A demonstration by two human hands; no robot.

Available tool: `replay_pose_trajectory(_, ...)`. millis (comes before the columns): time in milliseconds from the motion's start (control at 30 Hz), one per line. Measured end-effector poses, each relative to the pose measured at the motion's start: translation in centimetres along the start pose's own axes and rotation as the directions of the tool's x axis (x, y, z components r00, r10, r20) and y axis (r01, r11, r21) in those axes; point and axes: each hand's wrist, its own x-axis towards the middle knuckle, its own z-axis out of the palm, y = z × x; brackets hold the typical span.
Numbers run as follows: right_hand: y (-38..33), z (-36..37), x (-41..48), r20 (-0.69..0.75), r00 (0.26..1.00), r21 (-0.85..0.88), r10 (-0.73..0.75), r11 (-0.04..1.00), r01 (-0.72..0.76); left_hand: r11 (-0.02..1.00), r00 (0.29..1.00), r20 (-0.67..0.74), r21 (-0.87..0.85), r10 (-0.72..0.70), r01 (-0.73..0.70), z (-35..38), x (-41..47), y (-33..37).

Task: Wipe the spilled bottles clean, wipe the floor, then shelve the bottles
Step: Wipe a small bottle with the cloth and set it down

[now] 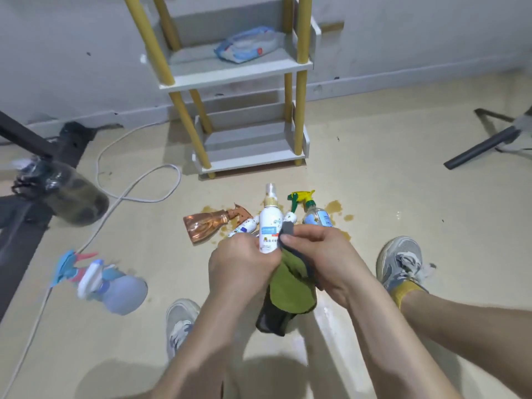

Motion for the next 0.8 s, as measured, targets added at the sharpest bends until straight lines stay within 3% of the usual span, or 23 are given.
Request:
replay_pose_trajectory(100,-0.5,2.1,-2.5,-0.049,0.99,-0.104,-0.134,0.986,0.128,0.99,0.99,-0.109,0.114,0.09,-0.077,-2.6,-3.1,0.5)
replay_pose_trajectory(200,-0.6,3.4,-4.7,-0.003,0.98,-0.141,-0.199,0.97,0.196,0.986,0.967,-0.191,0.061,0.167,-0.158,-3.9,-5.8,0.1)
replay_pose_trajectory(467,-2.1,4.9,-8.2,0.227,0.943,-0.077,-0.245,0.96,0.268,0.916,0.93,-0.058,-0.162,0.363,-0.368,-6.3,-9.7,-0.2)
replay_pose_trajectory(533,-2.9,4.9,-8.8,0.276,0.921,0.027,-0.275,0.96,0.278,0.897,0.923,-0.112,-0.218,0.368,-0.384,-7.6,-9.9,-0.2)
replay_pose_trajectory(633,-5.6,4.2,-9.9,0.43,0.872,0.029,-0.234,0.969,0.245,0.812,0.938,-0.258,-0.48,0.231,-0.332,-9.9,-9.1,-1.5)
replay_pose_trajectory(700,-7.1,3.5,-10.3,0.547,0.82,-0.02,-0.17,0.976,0.216,0.729,0.966,-0.071,-0.642,0.249,-0.236,-10.9,-8.3,-2.8)
replay_pose_trajectory(733,-7.5,3.3,-10.3,0.58,0.802,-0.057,-0.14,0.976,0.211,0.731,0.955,0.03,-0.651,0.294,-0.204,-11.1,-8.0,-3.4)
replay_pose_trajectory(800,-7.5,3.2,-9.9,0.591,0.802,-0.137,-0.093,0.967,0.213,0.743,0.943,0.102,-0.645,0.318,-0.181,-11.0,-7.5,-4.4)
